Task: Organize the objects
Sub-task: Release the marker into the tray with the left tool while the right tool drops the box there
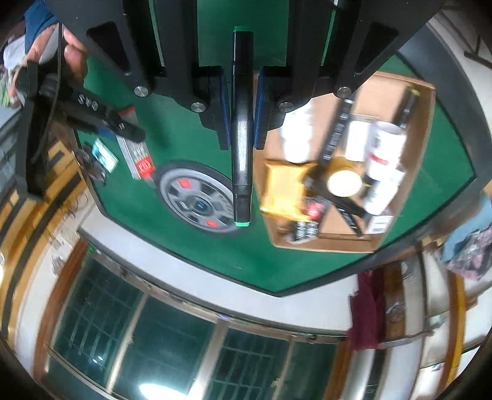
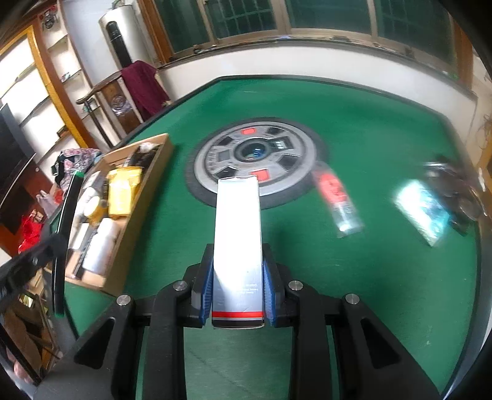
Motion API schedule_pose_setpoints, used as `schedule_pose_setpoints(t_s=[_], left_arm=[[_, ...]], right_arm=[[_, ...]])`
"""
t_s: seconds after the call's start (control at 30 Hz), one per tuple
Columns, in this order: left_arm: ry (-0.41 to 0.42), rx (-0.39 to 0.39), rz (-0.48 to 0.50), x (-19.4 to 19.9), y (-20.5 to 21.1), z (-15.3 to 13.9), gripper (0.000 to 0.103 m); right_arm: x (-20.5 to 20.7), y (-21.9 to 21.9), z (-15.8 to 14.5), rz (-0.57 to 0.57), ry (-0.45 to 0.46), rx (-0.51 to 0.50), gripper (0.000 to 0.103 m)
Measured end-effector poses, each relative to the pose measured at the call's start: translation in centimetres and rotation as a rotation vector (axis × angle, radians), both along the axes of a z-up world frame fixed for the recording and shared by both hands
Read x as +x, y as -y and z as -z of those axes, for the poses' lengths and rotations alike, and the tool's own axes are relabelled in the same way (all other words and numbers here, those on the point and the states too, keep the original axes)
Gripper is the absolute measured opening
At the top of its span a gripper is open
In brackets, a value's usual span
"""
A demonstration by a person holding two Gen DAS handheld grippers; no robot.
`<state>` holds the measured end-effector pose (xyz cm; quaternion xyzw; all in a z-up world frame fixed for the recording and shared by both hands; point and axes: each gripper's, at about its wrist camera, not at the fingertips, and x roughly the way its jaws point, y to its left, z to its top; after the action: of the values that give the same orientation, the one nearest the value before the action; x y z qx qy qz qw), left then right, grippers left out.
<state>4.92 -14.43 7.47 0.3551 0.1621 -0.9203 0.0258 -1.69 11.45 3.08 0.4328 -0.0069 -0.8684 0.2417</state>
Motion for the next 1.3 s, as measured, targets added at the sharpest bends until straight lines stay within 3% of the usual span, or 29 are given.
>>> schedule_pose_setpoints(t_s=[0.33,0.67,0.93,1.3], left_arm=[[0.012,0.031,-0.145,0.0,6.7,1.8,0.012],[0.046,0.054,-0.154,-1.4,9.8,4.3,0.012],[0.060,0.068,-0.145,-1.8,10.6,5.3,0.012],[0.060,0.069,-0.134,-1.5,10.6,5.9,0.012]], right_arm=[[1.1,7.1,-1.9,-0.138,0.005,-0.043,0.024],[-1.2,17.5,-2.7,-0.245,0.004,-0.003,0.024],[-5.1,23.7,-0.4,-0.252,0.074,0.032,0.024],[-6.8,26.5,1.8,-0.242,0.142,0.028,0.025]])
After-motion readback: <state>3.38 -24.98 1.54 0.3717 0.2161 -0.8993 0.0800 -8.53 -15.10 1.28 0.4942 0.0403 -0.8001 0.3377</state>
